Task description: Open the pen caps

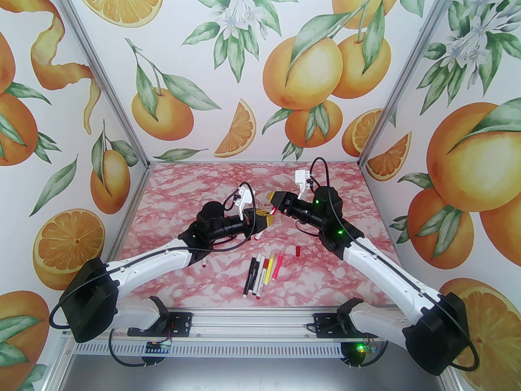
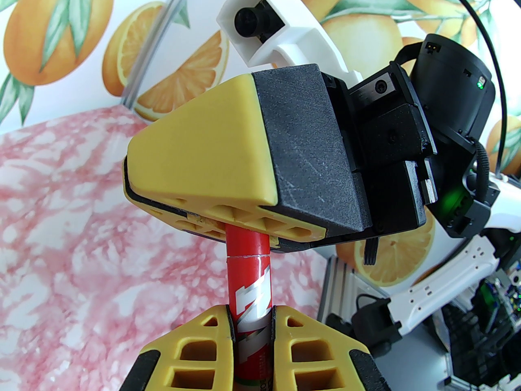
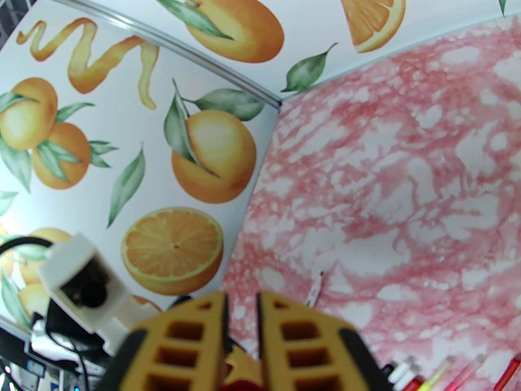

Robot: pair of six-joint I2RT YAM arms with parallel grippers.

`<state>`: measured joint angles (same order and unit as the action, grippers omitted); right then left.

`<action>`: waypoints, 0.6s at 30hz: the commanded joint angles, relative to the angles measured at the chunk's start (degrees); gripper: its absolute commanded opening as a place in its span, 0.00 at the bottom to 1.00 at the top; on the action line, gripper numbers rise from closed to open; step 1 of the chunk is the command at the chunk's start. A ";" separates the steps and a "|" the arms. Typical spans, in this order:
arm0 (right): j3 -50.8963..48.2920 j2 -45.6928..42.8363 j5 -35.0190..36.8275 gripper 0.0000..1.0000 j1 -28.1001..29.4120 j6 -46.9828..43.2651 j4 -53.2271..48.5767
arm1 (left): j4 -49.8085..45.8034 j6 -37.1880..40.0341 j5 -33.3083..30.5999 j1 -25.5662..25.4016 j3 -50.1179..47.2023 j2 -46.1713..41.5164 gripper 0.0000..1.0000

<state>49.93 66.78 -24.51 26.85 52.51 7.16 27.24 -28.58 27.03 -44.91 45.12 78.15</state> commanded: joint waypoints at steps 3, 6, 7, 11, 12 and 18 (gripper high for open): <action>5.18 -1.67 16.94 0.00 -8.07 -0.13 20.52 | -16.79 0.70 13.01 -3.18 -5.67 1.15 0.00; 5.61 -1.79 16.65 0.00 -9.07 -0.13 20.53 | -16.79 0.72 13.14 -3.21 -5.78 1.20 0.00; 5.70 -1.79 16.45 0.00 -9.42 -0.07 20.53 | -16.86 0.85 13.23 -3.25 -5.79 1.30 0.00; 5.90 -1.87 16.16 0.00 -10.41 0.38 20.87 | -16.87 0.84 13.23 -3.23 -6.02 1.30 0.00; 5.89 -1.88 16.16 0.00 -10.58 0.48 20.92 | -16.80 0.81 13.23 -3.20 -6.06 1.30 0.00; 5.36 -1.76 16.34 0.00 -10.85 1.11 22.52 | -16.57 0.67 13.52 -3.24 -6.03 1.65 0.00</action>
<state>49.93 66.78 -26.63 24.23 52.99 7.55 28.32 -28.58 26.92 -44.95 44.91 78.32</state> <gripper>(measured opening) 0.186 0.158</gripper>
